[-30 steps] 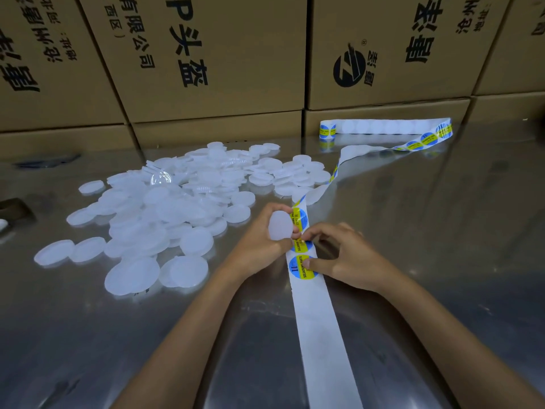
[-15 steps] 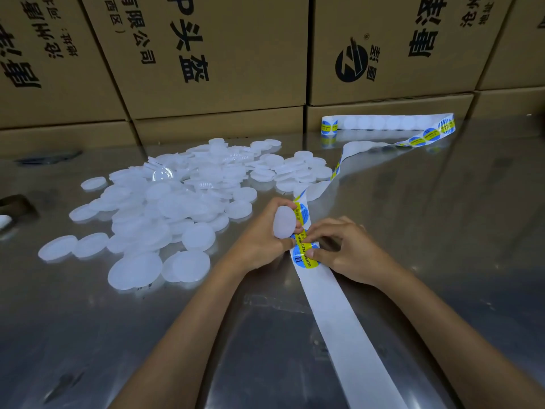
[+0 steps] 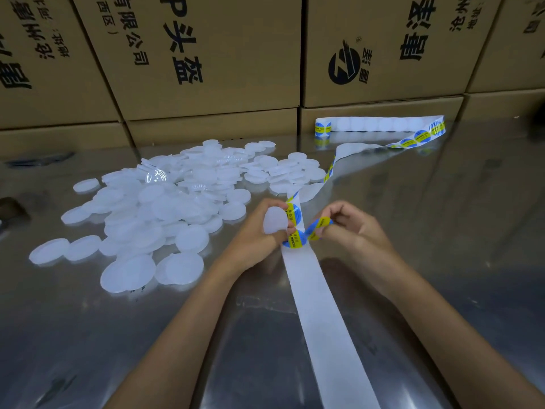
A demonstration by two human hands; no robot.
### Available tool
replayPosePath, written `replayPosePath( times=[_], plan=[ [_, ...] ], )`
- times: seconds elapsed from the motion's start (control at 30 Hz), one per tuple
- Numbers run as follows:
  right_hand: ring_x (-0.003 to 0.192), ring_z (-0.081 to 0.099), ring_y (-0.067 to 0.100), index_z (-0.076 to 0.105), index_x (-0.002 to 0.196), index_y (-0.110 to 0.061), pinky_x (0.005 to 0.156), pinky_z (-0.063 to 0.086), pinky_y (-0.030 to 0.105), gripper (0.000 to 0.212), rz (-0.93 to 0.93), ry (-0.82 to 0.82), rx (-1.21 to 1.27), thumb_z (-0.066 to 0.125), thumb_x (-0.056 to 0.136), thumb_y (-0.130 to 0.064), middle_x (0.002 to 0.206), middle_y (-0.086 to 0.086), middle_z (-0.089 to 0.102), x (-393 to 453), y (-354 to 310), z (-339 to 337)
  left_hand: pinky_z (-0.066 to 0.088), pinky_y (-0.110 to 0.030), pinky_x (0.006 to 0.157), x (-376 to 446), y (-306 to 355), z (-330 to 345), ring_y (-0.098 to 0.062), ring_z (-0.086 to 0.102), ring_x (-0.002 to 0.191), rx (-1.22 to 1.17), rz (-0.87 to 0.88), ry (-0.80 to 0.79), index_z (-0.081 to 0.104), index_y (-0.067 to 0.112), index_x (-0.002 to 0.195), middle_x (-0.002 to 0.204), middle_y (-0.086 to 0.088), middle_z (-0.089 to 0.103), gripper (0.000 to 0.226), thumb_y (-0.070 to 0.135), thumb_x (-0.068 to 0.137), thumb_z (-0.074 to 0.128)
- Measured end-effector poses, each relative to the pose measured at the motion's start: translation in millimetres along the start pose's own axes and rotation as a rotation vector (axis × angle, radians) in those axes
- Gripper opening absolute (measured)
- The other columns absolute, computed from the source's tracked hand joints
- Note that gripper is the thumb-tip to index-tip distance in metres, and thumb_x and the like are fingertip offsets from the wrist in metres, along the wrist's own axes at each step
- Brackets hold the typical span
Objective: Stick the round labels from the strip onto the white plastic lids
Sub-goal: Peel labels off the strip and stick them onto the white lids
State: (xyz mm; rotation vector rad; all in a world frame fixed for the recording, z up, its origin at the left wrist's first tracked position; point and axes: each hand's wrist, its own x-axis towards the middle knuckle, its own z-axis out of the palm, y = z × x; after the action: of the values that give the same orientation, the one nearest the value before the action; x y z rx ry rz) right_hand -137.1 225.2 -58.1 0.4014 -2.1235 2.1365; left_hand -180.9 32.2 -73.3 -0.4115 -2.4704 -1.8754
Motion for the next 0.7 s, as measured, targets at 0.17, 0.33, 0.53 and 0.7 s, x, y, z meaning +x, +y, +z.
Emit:
replayPosePath(
  times=[0.17,0.33,0.53,0.7],
  plan=[
    [0.075,0.066,0.015,0.063,0.089,-0.013,0.071,0.052,0.023,0.018,0.023,0.084,0.097,0.065,0.086,0.005,0.084,0.004,0.07,8,-16,7,0.056,-0.044,0.089,-1,18,-8,-0.032,0.071,0.09,-0.704,-0.143,0.177,0.062,0.008,0.115,0.104,-0.021,0.069,0.023,0.018,0.101,0.047],
    [0.076,0.066,0.016,0.063,0.09,-0.014,0.069,0.055,0.032,0.016,0.02,0.041,0.031,0.073,0.083,-0.003,0.089,0.007,0.069,33,-38,35,0.044,-0.057,0.108,-7,26,-15,-0.043,0.063,0.117,-1.133,-0.21,0.055,0.056,-0.003,0.135,0.127,-0.028,0.063,0.046,0.012,0.091,0.057],
    [0.073,0.065,0.011,0.061,0.086,-0.015,0.064,0.055,0.024,0.021,-0.033,0.069,-0.042,0.073,0.083,0.002,0.082,0.005,0.068,36,-21,62,0.052,-0.048,0.099,-14,31,-15,-0.038,0.067,0.11,-1.185,-0.217,-0.025,0.053,-0.002,0.138,0.129,-0.026,0.063,0.045,0.01,0.095,0.049],
    [0.077,0.067,0.012,0.062,0.088,-0.015,0.069,0.056,0.024,0.022,-0.072,0.077,-0.055,0.075,0.081,0.002,0.085,0.007,0.069,37,-14,61,0.049,-0.044,0.102,-16,35,-13,-0.034,0.067,0.11,-1.181,-0.259,-0.009,0.053,0.0,0.139,0.133,-0.022,0.063,0.041,0.012,0.101,0.044]
  ],
)
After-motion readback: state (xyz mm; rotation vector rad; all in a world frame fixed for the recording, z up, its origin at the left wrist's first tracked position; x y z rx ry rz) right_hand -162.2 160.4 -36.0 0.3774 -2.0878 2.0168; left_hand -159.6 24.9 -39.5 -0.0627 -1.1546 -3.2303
